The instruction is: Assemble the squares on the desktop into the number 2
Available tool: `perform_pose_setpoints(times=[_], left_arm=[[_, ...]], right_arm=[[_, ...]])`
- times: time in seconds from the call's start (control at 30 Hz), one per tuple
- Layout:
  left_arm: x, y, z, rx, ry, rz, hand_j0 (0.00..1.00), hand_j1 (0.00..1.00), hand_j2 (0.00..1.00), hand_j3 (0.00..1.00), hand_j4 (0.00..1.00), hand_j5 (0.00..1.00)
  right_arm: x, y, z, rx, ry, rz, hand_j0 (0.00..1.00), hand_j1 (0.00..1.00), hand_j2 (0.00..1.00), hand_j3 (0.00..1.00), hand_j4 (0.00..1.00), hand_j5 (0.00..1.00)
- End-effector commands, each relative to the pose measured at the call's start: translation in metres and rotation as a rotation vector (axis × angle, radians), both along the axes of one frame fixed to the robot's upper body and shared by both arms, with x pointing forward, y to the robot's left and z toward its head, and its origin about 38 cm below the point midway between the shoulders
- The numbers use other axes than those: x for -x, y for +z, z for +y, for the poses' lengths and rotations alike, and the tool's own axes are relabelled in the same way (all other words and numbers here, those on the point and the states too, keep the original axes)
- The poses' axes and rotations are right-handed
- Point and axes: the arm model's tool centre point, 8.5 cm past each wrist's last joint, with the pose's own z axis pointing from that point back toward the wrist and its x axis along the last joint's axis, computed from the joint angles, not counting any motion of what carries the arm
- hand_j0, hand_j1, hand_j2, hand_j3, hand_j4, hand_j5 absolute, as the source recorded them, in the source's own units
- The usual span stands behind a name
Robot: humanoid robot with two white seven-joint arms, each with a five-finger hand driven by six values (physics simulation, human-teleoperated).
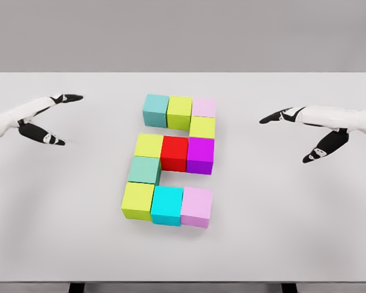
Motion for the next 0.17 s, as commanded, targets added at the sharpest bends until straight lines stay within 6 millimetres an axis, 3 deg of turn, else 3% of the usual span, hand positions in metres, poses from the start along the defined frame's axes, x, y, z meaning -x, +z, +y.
perform_pose_setpoints(times=[0.0,0.13], left_arm=[[0.002,0.011,0.007,0.0,0.003,-0.019,1.0,1.0,1.0,1.0,1.0,1.0],[0.009,0.005,0.021,-0.021,0.027,0.006,1.0,1.0,1.0,1.0,1.0,1.0]], right_arm=[[0.0,0.002,-0.001,-0.007,-0.006,-0.001,1.0,1.0,1.0,1.0,1.0,1.0],[0.0,0.002,-0.002,-0.006,-0.007,-0.001,1.0,1.0,1.0,1.0,1.0,1.0]])
